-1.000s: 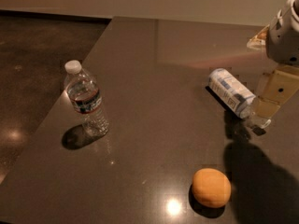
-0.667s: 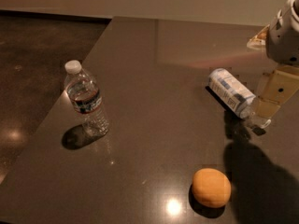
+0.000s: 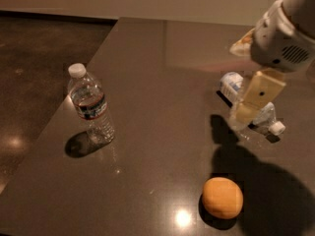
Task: Pick water bottle
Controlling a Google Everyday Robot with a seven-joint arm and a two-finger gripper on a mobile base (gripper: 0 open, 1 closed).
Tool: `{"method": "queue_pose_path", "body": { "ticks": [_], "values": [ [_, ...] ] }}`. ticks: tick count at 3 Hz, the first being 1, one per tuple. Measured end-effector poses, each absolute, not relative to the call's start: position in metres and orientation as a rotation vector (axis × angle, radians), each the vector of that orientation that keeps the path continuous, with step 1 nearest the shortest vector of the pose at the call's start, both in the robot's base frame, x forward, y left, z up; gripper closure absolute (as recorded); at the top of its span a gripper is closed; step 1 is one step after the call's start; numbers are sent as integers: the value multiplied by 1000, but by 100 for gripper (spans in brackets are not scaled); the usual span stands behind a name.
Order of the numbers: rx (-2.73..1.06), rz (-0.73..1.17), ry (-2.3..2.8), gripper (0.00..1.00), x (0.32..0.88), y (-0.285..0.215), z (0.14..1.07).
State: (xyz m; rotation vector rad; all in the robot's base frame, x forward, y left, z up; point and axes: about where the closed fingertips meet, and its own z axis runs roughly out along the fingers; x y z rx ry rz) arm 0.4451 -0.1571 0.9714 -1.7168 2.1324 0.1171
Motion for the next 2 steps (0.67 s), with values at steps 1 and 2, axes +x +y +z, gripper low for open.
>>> {"method": "queue_pose_path", "body": {
  "ticks": [1, 2],
  "values": [
    [-1747, 227, 2077, 0, 441, -119, 961],
    [-1775, 333, 1998, 0, 436, -72, 953]
  ]
}}
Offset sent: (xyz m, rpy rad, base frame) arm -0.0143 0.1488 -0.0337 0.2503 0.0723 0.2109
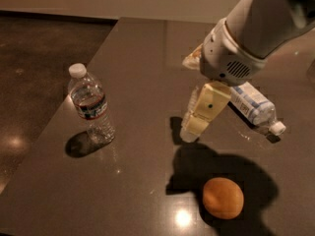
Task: Pick water bottle
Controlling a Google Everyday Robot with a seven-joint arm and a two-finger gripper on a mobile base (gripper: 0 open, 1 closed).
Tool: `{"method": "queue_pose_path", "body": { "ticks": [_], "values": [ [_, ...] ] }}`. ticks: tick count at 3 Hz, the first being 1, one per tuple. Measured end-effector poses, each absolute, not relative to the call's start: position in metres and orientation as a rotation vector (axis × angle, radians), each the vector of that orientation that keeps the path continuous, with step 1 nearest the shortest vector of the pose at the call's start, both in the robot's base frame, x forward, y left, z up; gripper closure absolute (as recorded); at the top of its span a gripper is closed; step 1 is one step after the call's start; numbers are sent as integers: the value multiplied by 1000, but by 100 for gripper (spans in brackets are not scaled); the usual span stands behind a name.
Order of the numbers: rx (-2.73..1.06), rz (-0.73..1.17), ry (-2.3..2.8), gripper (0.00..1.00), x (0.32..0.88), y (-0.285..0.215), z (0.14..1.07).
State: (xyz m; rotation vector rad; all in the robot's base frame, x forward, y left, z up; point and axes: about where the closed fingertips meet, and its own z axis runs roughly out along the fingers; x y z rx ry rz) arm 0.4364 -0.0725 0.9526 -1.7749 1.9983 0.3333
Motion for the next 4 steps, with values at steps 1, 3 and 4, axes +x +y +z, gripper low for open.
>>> {"method": "queue_pose_path", "body": {
  "ticks": [1, 3, 4],
  "values": [
    [-1792, 425, 1914, 0, 439, -20, 948],
    [-1778, 584, 1805, 0, 450, 69, 948],
    [-1762, 658, 1797, 0, 451, 98, 947]
  ]
}}
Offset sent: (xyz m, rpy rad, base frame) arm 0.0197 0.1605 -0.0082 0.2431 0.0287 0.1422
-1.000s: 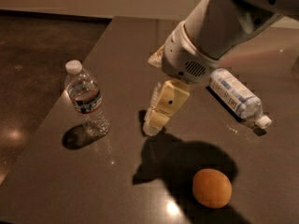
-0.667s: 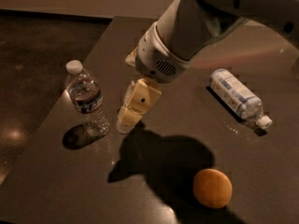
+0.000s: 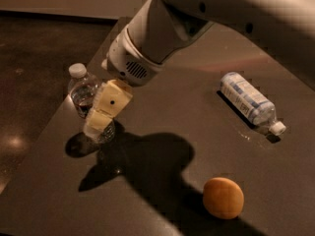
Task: Pick water bottle
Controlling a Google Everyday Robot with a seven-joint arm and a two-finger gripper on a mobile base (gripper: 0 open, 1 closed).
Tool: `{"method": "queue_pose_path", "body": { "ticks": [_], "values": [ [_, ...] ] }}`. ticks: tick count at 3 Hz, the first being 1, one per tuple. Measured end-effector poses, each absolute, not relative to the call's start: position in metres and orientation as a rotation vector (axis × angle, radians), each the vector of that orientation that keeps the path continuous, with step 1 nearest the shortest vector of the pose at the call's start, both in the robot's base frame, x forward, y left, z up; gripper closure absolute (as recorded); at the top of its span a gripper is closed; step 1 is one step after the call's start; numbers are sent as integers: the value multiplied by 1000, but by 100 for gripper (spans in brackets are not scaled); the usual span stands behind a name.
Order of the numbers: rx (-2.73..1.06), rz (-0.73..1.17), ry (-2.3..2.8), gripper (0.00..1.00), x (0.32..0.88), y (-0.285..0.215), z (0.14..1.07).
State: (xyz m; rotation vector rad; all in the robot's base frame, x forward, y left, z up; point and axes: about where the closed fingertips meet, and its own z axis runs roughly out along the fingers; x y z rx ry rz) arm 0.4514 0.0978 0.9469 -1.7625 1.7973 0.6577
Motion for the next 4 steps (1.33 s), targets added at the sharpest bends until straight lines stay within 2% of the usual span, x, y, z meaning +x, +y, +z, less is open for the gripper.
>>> {"method": "queue_pose_path", "body": {
  "ticks": [1, 2, 4],
  "values": [
    [-1737, 696, 1810, 0, 451, 115, 941],
    [-1707, 723, 1817, 17, 455, 126, 942],
    [-1667, 754, 1787, 63, 470, 123, 963]
  ]
}}
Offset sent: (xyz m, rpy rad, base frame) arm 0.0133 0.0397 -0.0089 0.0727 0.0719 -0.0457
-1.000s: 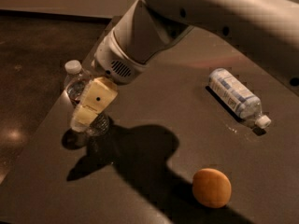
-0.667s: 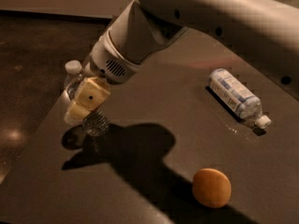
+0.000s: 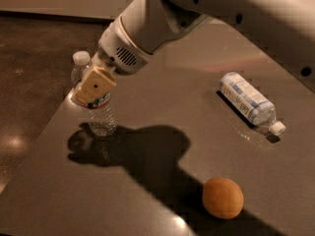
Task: Pick water bottle
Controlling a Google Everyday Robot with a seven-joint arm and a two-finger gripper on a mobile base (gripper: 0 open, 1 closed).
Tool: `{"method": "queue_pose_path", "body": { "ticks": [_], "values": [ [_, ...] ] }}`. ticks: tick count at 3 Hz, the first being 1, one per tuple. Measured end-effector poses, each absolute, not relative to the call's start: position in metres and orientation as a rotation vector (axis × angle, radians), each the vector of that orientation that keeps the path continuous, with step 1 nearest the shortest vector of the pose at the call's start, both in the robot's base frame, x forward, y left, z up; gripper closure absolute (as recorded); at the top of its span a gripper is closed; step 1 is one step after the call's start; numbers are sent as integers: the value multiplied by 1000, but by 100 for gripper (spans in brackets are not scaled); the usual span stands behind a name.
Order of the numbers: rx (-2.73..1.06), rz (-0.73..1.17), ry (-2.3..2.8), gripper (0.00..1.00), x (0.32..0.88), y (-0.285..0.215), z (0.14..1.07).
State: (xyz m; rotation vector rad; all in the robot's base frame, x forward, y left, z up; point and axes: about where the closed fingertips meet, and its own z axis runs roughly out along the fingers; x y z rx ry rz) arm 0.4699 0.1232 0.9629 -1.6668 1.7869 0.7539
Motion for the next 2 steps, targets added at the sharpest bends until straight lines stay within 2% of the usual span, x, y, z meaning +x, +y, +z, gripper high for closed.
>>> {"method": "queue_pose_path", "body": {
  "ticks": [1, 2],
  "values": [
    [-1658, 738, 1772, 86, 482, 110, 986],
    [-1670, 729, 1758, 100, 498, 86, 1027]
  ]
}}
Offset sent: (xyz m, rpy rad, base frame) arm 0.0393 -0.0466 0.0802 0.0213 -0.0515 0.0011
